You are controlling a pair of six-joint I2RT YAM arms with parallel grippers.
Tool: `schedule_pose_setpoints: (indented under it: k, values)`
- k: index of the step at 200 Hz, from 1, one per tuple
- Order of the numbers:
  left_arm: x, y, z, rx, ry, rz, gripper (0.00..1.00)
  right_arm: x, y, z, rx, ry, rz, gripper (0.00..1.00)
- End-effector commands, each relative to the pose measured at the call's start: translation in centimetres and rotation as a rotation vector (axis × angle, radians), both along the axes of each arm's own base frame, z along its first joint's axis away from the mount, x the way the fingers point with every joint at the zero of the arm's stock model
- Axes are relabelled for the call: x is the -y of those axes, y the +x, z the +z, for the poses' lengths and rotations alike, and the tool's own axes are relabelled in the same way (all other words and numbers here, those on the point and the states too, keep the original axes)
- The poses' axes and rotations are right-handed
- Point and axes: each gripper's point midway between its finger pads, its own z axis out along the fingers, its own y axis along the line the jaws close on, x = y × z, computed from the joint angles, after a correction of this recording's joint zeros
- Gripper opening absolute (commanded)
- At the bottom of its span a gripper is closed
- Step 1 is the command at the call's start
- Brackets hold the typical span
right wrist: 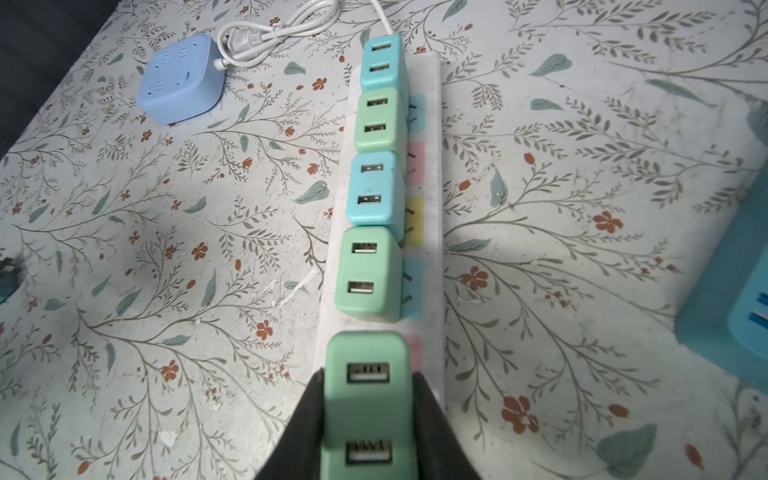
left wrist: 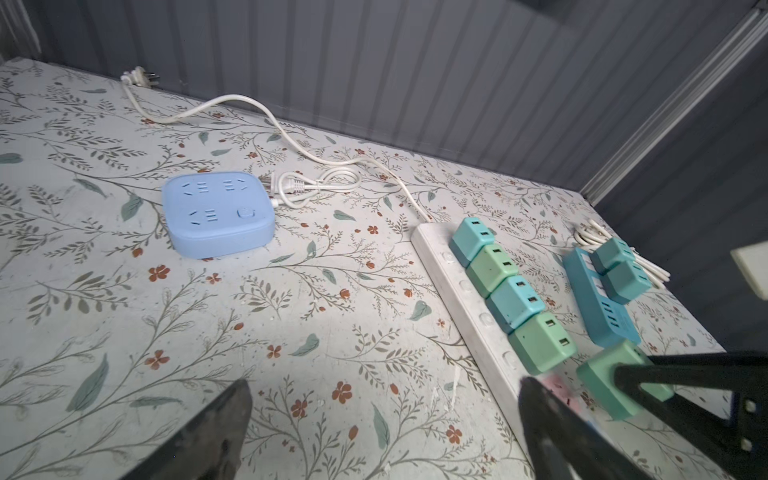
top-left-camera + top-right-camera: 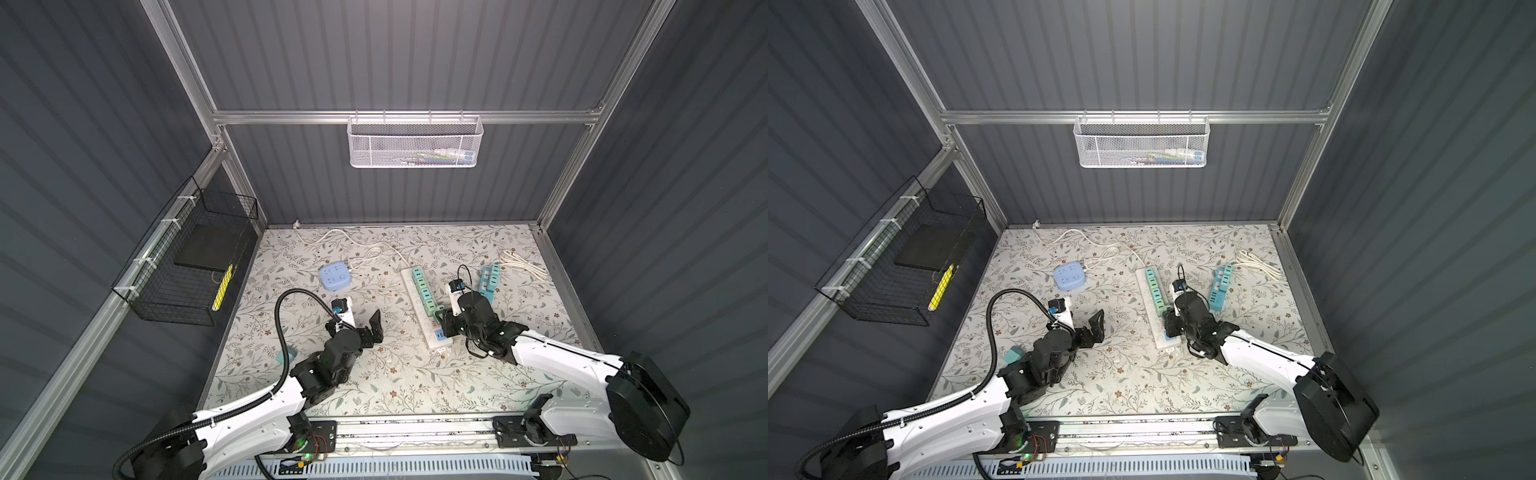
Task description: Insert the plug
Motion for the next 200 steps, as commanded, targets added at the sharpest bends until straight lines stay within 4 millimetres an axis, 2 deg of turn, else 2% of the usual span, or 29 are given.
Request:
schedule_pose_setpoints:
  k: [1, 46, 97, 200]
  values:
    - [-1.1, 0.1, -0.3, -0.002, 0.013, 0.054, 1.00, 0.2, 0.6, -0.5, 0.028, -0.015, -0.023, 0.17]
    - [-0.2, 0.3, 0.2, 0.006, 0.040, 0.019, 1.00, 0.3, 0.2, -2.3, -0.001, -0.024, -0.045, 0.16]
    - [0.0, 0.3, 0.3, 0.011, 0.048, 0.009, 1.00, 0.3, -0.5, -3.7, -0.010, -0.034, -0.047, 0.16]
    - [0.0, 0.3, 0.4, 0.012, 0.061, 0.004, 1.00, 0.8, -0.1, -3.7, 0.087, -0.047, -0.142, 0.14]
